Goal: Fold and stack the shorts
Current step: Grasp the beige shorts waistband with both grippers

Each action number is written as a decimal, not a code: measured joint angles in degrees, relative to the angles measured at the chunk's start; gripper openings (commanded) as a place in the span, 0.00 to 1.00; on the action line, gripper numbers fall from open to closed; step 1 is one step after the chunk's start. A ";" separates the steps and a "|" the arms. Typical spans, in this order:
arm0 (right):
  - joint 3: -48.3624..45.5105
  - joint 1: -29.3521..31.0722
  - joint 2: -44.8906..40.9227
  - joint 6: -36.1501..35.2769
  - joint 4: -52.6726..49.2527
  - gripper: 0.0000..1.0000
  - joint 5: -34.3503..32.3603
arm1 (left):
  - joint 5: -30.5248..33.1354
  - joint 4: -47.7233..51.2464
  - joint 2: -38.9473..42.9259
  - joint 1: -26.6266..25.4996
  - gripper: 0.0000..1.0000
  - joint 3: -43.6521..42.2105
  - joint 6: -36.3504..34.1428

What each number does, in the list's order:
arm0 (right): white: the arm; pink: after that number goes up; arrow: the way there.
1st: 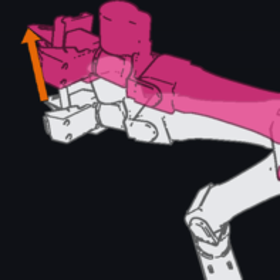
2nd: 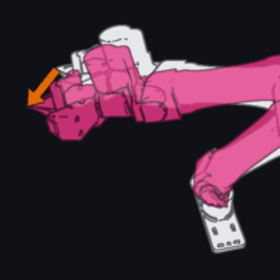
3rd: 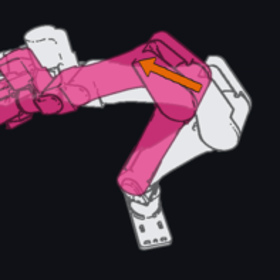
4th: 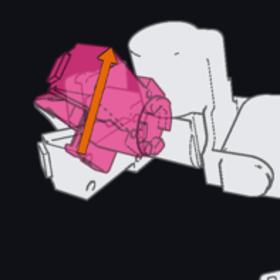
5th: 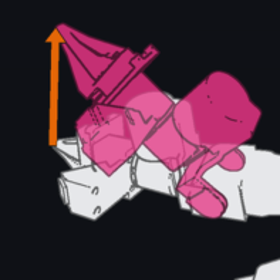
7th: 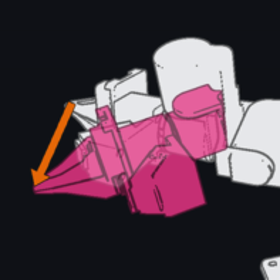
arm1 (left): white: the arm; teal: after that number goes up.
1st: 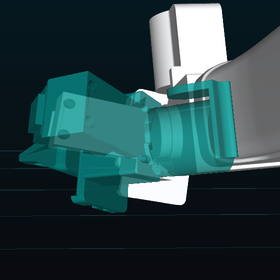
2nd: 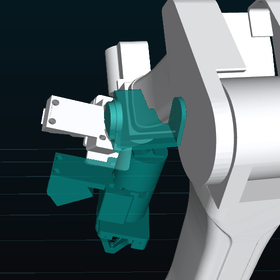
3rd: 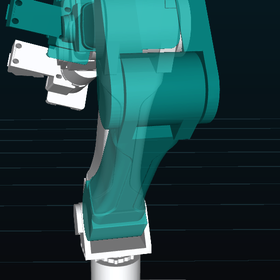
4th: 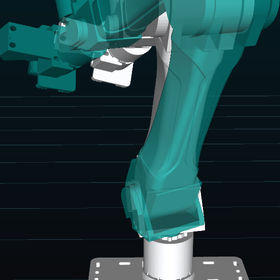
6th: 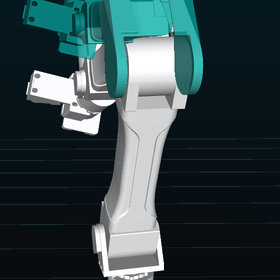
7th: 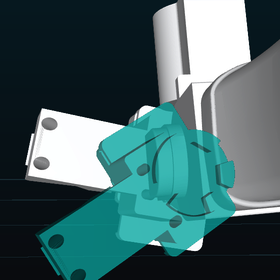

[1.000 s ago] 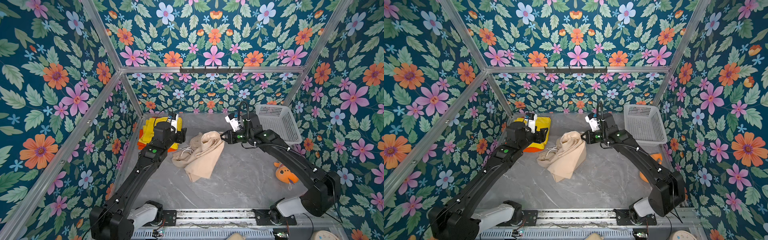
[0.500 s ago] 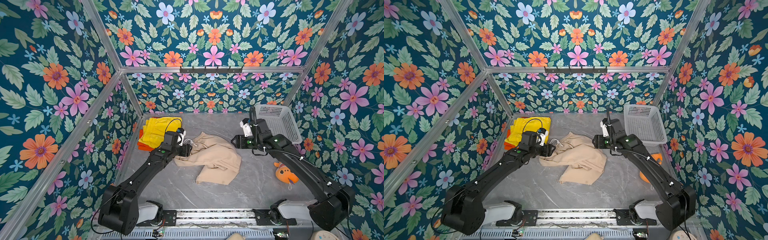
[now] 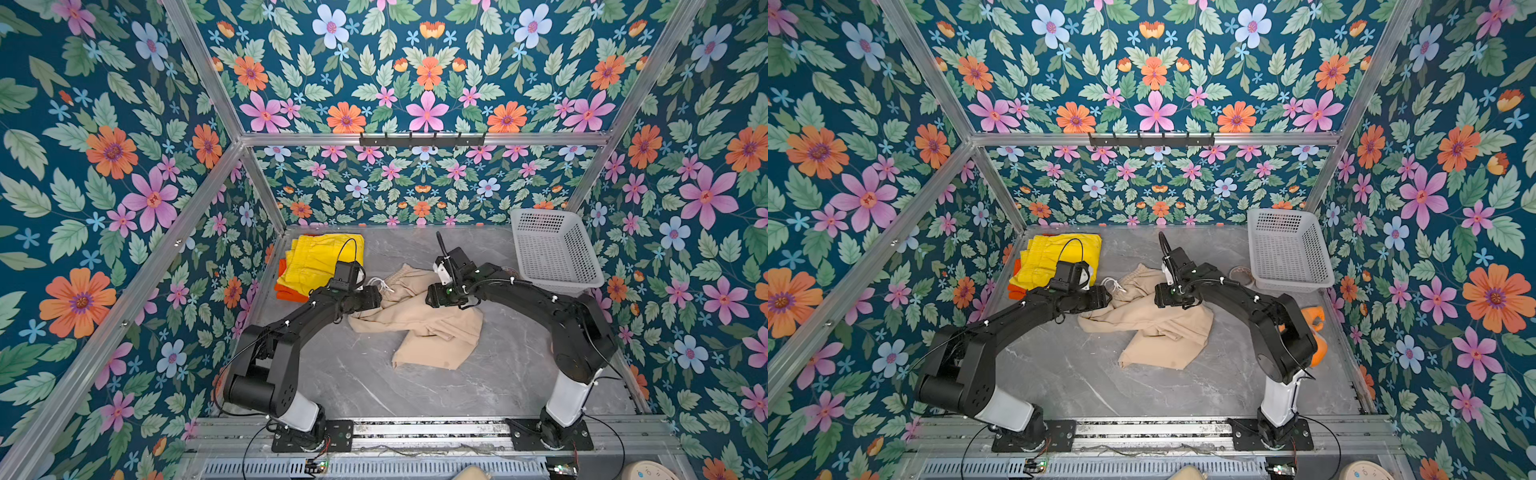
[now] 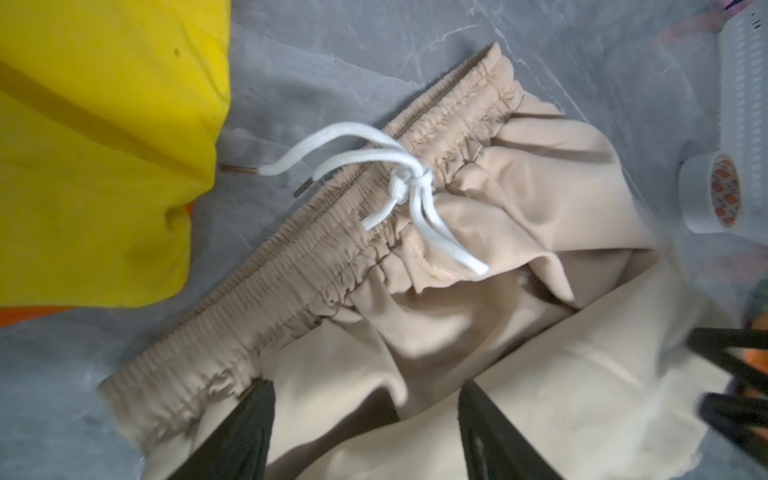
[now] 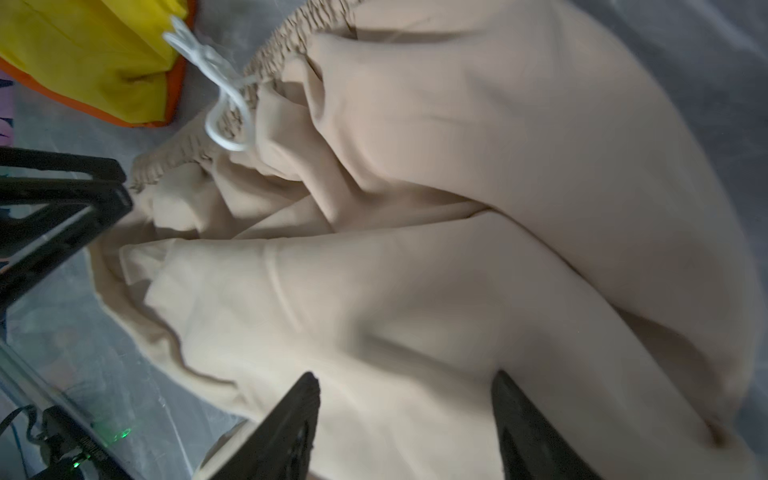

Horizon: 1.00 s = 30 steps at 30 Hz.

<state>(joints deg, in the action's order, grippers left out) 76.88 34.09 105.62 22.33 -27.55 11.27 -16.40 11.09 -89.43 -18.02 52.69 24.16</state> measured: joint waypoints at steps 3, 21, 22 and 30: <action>-3.17 0.61 1.42 2.25 2.12 0.61 0.37 | -2.08 -1.51 -4.66 -0.33 0.67 3.54 1.14; -10.67 16.26 -0.85 19.91 13.81 0.64 0.61 | -8.31 -11.28 -30.56 -5.49 0.62 23.28 -2.19; -10.40 16.28 -2.27 19.98 13.70 0.65 0.02 | -8.72 -11.87 -31.12 -5.88 0.62 23.78 -2.62; -16.28 4.98 -21.73 18.71 12.39 0.68 -1.40 | -14.62 -15.41 -31.04 -8.33 0.59 21.11 -11.74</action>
<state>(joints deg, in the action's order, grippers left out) 60.60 39.07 83.90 41.04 -15.16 9.87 -31.03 -4.32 -120.46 -26.35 73.80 12.43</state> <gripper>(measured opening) 0.678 0.592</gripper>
